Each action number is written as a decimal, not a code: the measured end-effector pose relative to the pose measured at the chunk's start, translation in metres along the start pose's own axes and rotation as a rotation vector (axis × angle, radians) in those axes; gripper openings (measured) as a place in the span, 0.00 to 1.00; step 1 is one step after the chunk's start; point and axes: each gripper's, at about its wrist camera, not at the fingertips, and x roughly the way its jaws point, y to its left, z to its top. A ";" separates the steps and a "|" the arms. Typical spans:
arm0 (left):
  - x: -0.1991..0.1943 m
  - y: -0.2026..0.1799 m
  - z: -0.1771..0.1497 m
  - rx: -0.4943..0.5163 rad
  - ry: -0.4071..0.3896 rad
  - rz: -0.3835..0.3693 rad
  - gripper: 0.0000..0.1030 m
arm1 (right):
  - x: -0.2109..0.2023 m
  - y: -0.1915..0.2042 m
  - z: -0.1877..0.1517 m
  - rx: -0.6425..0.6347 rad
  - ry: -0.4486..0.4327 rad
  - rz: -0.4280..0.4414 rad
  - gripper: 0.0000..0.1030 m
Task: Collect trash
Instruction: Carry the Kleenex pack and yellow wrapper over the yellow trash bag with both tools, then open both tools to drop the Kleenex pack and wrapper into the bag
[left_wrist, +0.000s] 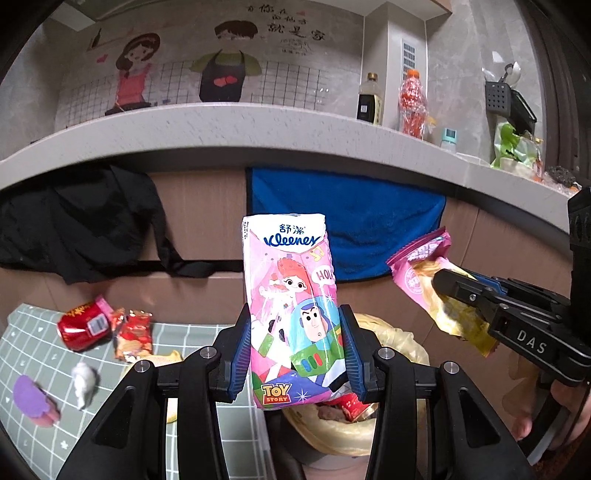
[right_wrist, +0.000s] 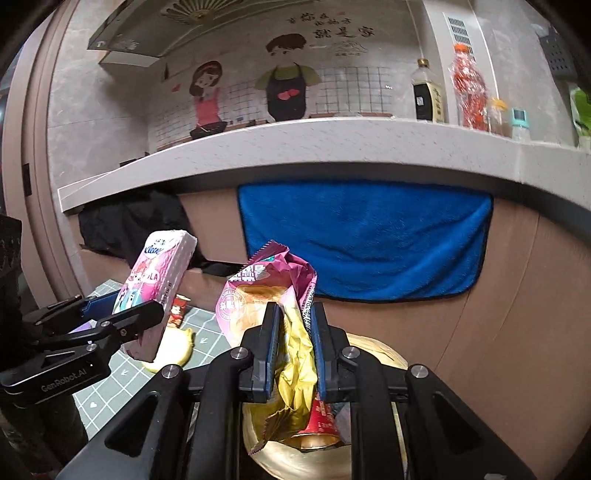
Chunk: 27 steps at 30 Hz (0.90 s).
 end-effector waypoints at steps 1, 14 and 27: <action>0.003 0.001 -0.002 -0.004 0.006 -0.003 0.43 | 0.003 -0.004 -0.001 0.007 0.005 0.000 0.15; 0.050 -0.004 -0.014 -0.008 0.078 -0.024 0.43 | 0.042 -0.041 -0.024 0.104 0.085 -0.007 0.15; 0.129 -0.016 -0.054 -0.057 0.302 -0.169 0.43 | 0.080 -0.080 -0.056 0.238 0.178 -0.012 0.16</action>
